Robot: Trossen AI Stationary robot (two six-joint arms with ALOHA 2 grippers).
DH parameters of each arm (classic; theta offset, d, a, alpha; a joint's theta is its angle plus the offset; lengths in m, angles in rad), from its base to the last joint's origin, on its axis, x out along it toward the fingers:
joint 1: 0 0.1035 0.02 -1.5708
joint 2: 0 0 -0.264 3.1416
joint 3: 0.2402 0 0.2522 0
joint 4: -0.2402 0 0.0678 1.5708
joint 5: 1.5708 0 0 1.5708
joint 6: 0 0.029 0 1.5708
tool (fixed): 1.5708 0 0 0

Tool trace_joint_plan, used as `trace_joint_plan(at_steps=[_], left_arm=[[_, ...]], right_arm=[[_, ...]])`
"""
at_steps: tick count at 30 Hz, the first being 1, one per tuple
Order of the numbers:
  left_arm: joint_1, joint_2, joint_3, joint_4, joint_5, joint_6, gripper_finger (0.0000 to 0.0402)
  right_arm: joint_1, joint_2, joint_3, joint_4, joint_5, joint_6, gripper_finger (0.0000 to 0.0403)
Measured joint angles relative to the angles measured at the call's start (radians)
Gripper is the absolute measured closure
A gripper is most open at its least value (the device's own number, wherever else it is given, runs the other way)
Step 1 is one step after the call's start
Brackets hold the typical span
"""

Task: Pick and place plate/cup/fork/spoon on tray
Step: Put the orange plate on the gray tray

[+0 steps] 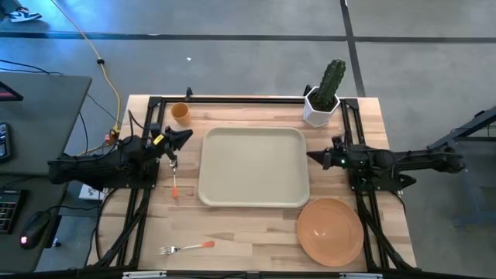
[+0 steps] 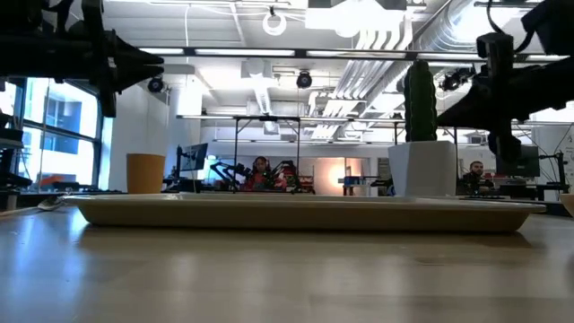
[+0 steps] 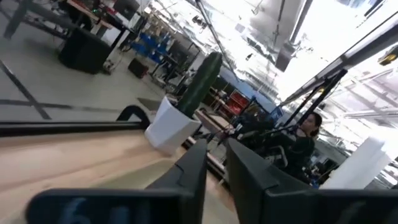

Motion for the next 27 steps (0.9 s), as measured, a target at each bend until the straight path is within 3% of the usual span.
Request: trace_joint_plan(at_steps=[7,14,19,23,27], left_arm=[[0.031,0.135,0.050,-0.011,0.022,-0.002,0.0277],[0.049,0.313,0.117,-0.008,0.166,0.029,0.0248],[0.054,0.443,0.188,-0.001,0.192,0.121,0.0243],[0.048,0.576,0.250,0.040,0.208,0.158,0.0243],[0.023,0.758,0.331,0.120,0.215,0.159,0.0243]], right_arm=[[-0.021,0.200,0.181,-0.082,-0.071,-0.043,0.0403],[-0.039,0.383,0.505,-0.479,-0.295,-0.136,0.0403],[-0.024,0.499,0.680,-0.805,-0.311,-0.195,0.0403],[-0.002,0.561,0.725,-0.855,-0.311,-0.213,0.0403],[0.003,0.609,0.743,-0.879,-0.312,-0.114,0.0403]])
